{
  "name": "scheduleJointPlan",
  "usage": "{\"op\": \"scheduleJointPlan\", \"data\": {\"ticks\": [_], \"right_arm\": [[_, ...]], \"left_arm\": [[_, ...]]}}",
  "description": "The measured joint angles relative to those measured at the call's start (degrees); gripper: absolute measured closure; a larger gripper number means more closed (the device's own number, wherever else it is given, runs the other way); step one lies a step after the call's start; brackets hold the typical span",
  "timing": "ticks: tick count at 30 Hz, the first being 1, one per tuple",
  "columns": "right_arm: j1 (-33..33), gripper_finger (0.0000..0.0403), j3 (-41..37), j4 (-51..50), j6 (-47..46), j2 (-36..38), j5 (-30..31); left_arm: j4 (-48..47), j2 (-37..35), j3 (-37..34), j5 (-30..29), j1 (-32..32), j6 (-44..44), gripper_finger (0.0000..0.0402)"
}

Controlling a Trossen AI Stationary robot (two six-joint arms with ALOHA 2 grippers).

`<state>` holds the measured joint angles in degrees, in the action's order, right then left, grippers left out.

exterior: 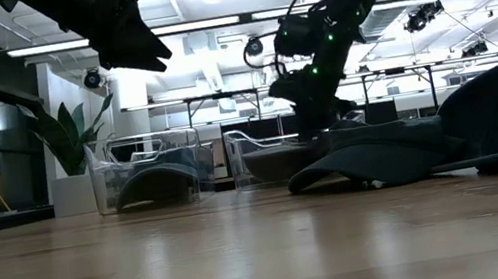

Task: Pick & Place hat
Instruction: Put the left gray cap into the right transparent bin, then put the top blue cap into the left transparent bin

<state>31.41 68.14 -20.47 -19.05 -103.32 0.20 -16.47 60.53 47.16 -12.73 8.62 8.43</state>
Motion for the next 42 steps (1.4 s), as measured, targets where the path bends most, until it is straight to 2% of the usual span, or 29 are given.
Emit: {"op": "scheduleJointPlan", "data": {"ticks": [12, 20, 28, 42], "right_arm": [[-2.65, 0.0402, 0.02, 1.81, 4.27, 5.81, -0.72], [-7.19, 0.0402, 0.02, -2.82, 8.22, 11.57, 0.35], [-17.01, 0.0402, 0.02, -11.77, 8.35, 16.11, 5.99], [-38.39, 0.0402, 0.02, -16.53, -4.15, 15.82, 16.47]], "left_arm": [[-1.27, 0.0, 0.0, 0.15, -0.01, 0.0, 0.0161], [-1.55, 0.0, 0.0, 0.26, -0.01, 0.0, 0.0161], [-2.16, 0.0, -0.02, 0.31, 0.0, -0.62, 0.0161], [-4.9, 0.3, -0.02, 0.31, -0.02, -0.78, 0.0161]]}}
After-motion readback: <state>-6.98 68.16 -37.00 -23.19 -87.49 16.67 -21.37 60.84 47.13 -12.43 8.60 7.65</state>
